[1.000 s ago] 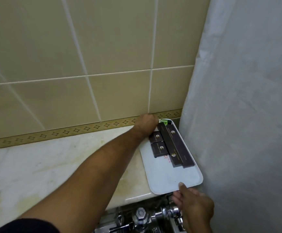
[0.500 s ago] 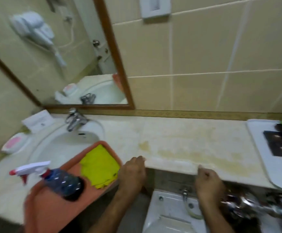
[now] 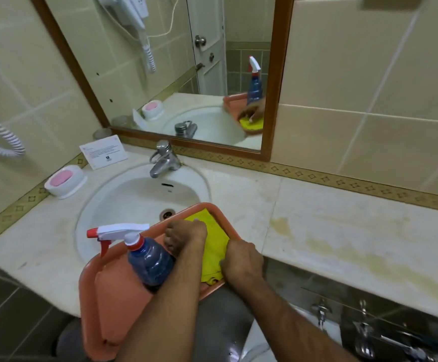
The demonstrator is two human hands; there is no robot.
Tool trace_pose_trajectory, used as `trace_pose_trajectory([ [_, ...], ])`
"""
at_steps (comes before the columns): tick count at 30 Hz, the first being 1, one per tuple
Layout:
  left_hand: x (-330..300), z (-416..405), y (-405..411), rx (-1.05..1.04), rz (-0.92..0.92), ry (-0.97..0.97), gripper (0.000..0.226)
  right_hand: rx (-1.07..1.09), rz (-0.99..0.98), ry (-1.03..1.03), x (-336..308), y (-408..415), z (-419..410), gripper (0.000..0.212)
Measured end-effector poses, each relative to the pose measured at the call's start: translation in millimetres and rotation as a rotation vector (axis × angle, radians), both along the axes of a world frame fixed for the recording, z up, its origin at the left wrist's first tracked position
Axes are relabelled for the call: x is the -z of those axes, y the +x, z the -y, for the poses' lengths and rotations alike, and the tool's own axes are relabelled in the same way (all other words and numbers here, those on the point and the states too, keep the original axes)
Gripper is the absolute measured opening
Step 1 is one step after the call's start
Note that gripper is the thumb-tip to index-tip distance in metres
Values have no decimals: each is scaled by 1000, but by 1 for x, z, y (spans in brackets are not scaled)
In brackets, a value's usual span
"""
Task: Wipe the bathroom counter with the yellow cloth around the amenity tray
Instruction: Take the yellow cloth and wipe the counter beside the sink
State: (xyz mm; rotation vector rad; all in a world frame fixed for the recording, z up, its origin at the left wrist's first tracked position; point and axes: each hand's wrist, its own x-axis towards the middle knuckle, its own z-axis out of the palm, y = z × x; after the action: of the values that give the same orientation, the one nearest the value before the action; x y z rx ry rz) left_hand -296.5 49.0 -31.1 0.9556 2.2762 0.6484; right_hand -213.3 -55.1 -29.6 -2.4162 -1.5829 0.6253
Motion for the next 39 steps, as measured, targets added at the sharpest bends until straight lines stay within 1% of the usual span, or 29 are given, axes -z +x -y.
trace_pose_trajectory([
  [2, 3, -7, -3, -43, 18, -16, 50, 49, 11, -20, 2, -4, -7, 23],
  [3, 2, -8, -2, 0, -3, -25, 43, 68, 6, -31, 1, -5, -10, 22],
  [5, -4, -3, 0, 215, -146, -37, 32, 92, -20, -51, -3, -7, -17, 20],
  [6, -9, 2, 2, 315, -213, -2, 30, 109, -54, -53, -5, -6, -20, 17],
  [7, -16, 8, 4, 407, -241, 58, 31, 137, -118, -57, -7, -5, -20, 16],
  [8, -24, 16, 5, 501, -230, 136, 31, 175, -198, -60, -9, -2, -19, 19],
  [10, -44, 34, 3, 668, -108, 300, 27, 243, -350, -55, -13, 9, -11, 19],
  [11, -55, 44, 0, 737, -48, 340, 21, 263, -422, -29, -15, 18, -4, 17],
  [13, -84, 58, -1, 879, -28, 368, 10, 288, -537, 81, -20, 43, 17, 14],
  [15, -113, 63, 4, 994, 19, 413, 10, 278, -608, 270, -24, 62, 42, 20],
  [17, -139, 63, 27, 1058, 102, 452, 11, 316, -828, 474, -30, 81, 73, 24],
  [18, -148, 61, 44, 1090, 108, 465, 11, 342, -917, 537, -34, 94, 89, 20],
  [19, -153, 56, 59, 1124, 73, 470, 13, 352, -978, 584, -36, 105, 101, 16],
  [21, -150, 43, 91, 1205, -54, 468, 22, 384, -1024, 628, -41, 127, 116, 12],
  [24, -120, 21, 132, 1277, -198, 407, 32, 550, -1115, 548, -39, 149, 115, 11],
  [25, -105, 14, 142, 1295, -229, 378, 32, 611, -1099, 502, -36, 154, 109, 9],
  [27, -72, 1, 158, 1347, -296, 323, 30, 691, -984, 407, -25, 161, 91, 10],
  [29, -38, -12, 166, 1388, -362, 248, 30, 694, -794, 338, -14, 163, 71, 12],
  [30, -23, -17, 166, 1402, -398, 203, 31, 651, -654, 296, -9, 163, 63, 12],
  [32, 0, -24, 163, 1436, -513, 135, 34, 505, -315, 147, 3, 162, 55, 17],
  [34, 11, -29, 158, 1447, -630, 172, 38, 383, -4, 36, 12, 158, 53, 20],
  [35, 14, -30, 154, 1434, -655, 222, 40, 349, 134, 45, 14, 154, 52, 19],
  [36, 15, -30, 150, 1407, -665, 266, 43, 308, 245, 101, 15, 151, 50, 17],
  [38, 18, -27, 141, 1337, -688, 268, 51, 187, 401, 252, 16, 147, 37, 28],
  [39, 21, -23, 137, 1312, -694, 234, 54, 105, 422, 308, 17, 146, 28, 36],
])
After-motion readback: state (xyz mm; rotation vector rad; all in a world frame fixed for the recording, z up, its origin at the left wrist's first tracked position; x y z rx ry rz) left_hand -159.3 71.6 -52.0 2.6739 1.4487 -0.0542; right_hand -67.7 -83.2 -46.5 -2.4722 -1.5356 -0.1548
